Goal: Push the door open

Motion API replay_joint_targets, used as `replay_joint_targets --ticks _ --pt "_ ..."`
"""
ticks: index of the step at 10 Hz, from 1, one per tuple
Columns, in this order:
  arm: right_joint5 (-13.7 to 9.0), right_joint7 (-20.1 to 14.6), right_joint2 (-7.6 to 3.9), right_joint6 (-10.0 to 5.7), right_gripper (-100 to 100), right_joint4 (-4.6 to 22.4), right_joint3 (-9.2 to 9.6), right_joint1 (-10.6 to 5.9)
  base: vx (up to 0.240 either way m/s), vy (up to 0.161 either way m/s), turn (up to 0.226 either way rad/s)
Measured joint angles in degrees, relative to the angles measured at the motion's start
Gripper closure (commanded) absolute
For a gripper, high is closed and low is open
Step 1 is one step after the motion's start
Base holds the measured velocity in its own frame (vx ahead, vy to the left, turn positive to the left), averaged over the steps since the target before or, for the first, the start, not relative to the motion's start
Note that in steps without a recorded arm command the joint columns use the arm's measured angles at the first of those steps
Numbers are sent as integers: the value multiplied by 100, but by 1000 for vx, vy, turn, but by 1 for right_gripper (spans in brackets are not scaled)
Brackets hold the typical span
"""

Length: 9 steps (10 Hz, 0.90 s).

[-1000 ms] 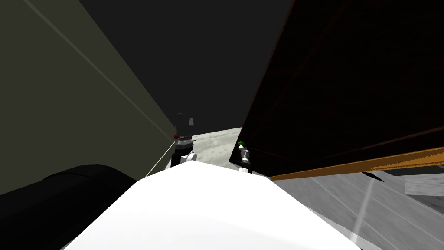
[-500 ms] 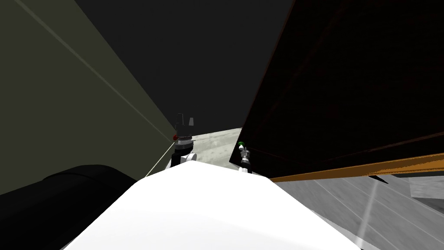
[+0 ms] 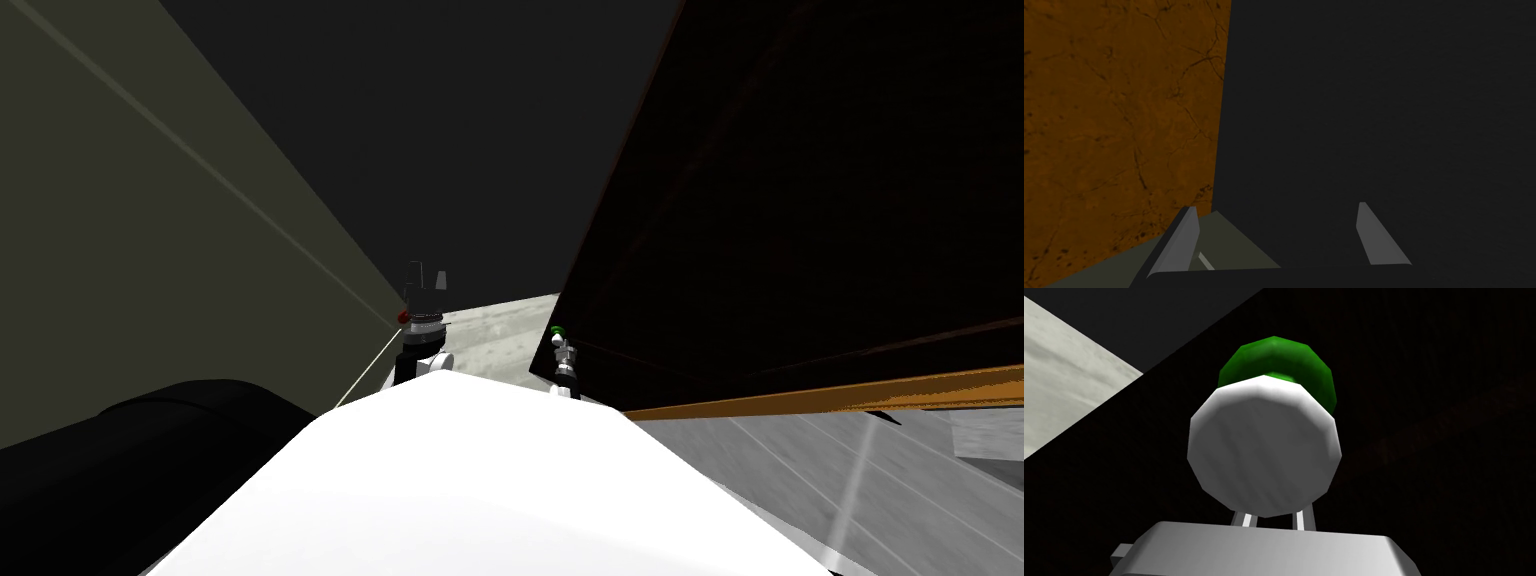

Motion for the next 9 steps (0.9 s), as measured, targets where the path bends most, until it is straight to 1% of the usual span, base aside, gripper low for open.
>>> replay_joint_targets --ticks 1,2,3,4,5,7,8,9 --pt "-110 -127 0 30 100 -105 26 73 43 -1 2" --pt "-163 -277 5 3 100 -7 41 12 52 8 15" --pt "-240 -448 26 -68 100 101 68 -28 37 7 -3" --pt "-298 -509 41 -14 100 -15 60 14 38 3 4" --pt "-379 -611 44 22 100 -51 76 17 34 6 20" --pt "-442 -757 -9 112 100 -246 88 115 13 3 2" --pt "-428 -849 13 -10 100 43 110 -33 20 4 2" --pt "-482 -1048 46 -162 100 370 136 -205 26 4 20"
